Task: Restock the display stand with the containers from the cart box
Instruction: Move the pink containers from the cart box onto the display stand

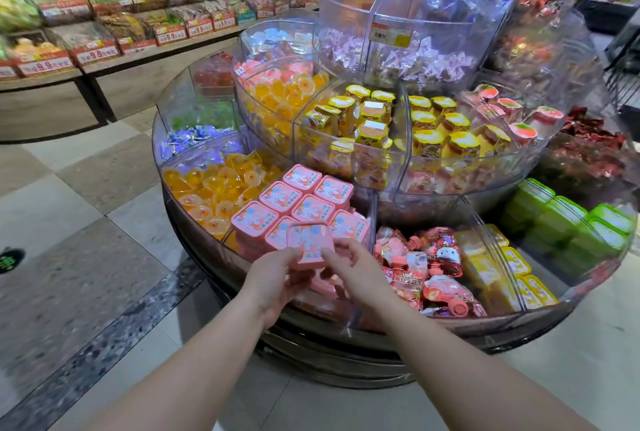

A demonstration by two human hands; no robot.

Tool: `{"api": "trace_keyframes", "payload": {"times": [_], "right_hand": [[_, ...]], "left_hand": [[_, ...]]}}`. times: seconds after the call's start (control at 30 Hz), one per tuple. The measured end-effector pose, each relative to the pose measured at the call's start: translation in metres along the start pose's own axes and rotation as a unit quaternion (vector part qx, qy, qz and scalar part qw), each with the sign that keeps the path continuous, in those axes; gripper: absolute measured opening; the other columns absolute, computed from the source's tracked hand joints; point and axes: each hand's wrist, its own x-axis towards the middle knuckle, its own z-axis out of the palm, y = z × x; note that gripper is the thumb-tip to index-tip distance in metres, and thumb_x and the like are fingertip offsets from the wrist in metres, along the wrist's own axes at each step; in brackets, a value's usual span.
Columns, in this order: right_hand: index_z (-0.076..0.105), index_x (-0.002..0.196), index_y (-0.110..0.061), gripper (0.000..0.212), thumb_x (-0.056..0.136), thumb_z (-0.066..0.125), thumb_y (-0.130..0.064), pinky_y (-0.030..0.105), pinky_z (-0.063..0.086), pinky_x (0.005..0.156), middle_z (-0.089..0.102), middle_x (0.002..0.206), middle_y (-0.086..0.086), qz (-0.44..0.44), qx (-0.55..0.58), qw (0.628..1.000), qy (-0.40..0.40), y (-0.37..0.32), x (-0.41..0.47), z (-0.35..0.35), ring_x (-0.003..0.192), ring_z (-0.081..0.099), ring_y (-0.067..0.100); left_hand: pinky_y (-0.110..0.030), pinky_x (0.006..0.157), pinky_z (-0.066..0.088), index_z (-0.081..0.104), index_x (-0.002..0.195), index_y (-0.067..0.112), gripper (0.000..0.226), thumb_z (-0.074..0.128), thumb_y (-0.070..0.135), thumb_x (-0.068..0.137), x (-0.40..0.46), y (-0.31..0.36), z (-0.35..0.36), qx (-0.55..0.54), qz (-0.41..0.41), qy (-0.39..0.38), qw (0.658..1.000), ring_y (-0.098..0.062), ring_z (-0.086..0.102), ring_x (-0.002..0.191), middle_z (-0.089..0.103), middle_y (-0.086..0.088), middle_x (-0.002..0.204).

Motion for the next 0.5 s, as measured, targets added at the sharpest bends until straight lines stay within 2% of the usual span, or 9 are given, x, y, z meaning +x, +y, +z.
{"api": "trace_keyframes", "payload": {"times": [0.07, 0.2, 0.3, 0.37, 0.4, 0.5], "right_hand": [[0.055, 0.119, -0.03, 0.033, 0.088, 0.066, -0.037, 0.027, 0.046, 0.05, 0.07, 0.091, 0.004, 0.009, -0.001, 1.0, 0.019, 0.003, -0.002, 0.002, 0.061, 0.063, 0.012], [0.06, 0.121, -0.023, 0.026, 0.097, 0.051, -0.021, 0.033, 0.059, 0.065, 0.072, 0.099, 0.003, 0.043, 0.026, 0.998, 0.037, 0.005, 0.003, -0.011, 0.081, 0.07, 0.019], [0.055, 0.127, -0.016, 0.029, 0.101, 0.042, -0.019, 0.024, 0.057, 0.069, 0.065, 0.119, 0.001, 0.07, 0.014, 0.997, 0.016, 0.006, 0.001, -0.017, 0.099, 0.065, 0.012], [0.048, 0.131, -0.015, 0.033, 0.1, 0.047, -0.024, 0.023, 0.052, 0.073, 0.058, 0.128, -0.001, 0.065, -0.065, 0.995, 0.049, 0.011, 0.002, -0.014, 0.108, 0.058, 0.012], [0.046, 0.13, -0.015, 0.035, 0.097, 0.052, -0.026, 0.022, 0.05, 0.071, 0.057, 0.126, -0.001, 0.058, -0.086, 0.991, 0.088, 0.014, 0.004, -0.012, 0.109, 0.057, 0.014], [0.045, 0.117, -0.018, 0.039, 0.087, 0.067, -0.031, 0.032, 0.055, 0.075, 0.063, 0.111, 0.002, 0.069, -0.033, 0.982, 0.175, 0.019, 0.002, -0.004, 0.097, 0.063, 0.015]], "left_hand": [[-0.039, 0.084, 0.052, 0.068, 0.105, 0.004, 0.023, 0.052, 0.014, 0.093, -0.003, -0.01, 0.002, 0.018, -0.009, -0.019, 1.0, -0.024, 0.069, 0.082, 0.073, -0.015, 0.098], [-0.031, 0.069, 0.057, 0.066, 0.103, 0.007, 0.031, 0.068, 0.033, 0.086, -0.004, -0.017, 0.002, 0.124, -0.011, 0.015, 0.992, -0.019, 0.068, 0.077, 0.072, -0.004, 0.088], [-0.029, 0.073, 0.059, 0.058, 0.11, 0.01, 0.044, 0.073, 0.039, 0.081, -0.004, -0.017, -0.004, 0.241, 0.038, 0.051, 0.969, -0.016, 0.069, 0.085, 0.066, -0.002, 0.1], [-0.03, 0.076, 0.058, 0.054, 0.117, 0.013, 0.049, 0.076, 0.034, 0.079, -0.002, -0.018, -0.006, 0.274, 0.058, 0.051, 0.959, -0.016, 0.069, 0.088, 0.066, -0.002, 0.1], [-0.03, 0.077, 0.058, 0.054, 0.118, 0.013, 0.05, 0.077, 0.033, 0.078, 0.0, -0.02, -0.007, 0.284, 0.063, 0.05, 0.955, -0.016, 0.068, 0.089, 0.066, -0.003, 0.099], [-0.038, 0.084, 0.058, 0.056, 0.114, 0.019, 0.048, 0.079, 0.034, 0.075, 0.006, -0.023, -0.007, 0.317, 0.083, 0.056, 0.943, -0.016, 0.066, 0.093, 0.067, -0.001, 0.102]]}}
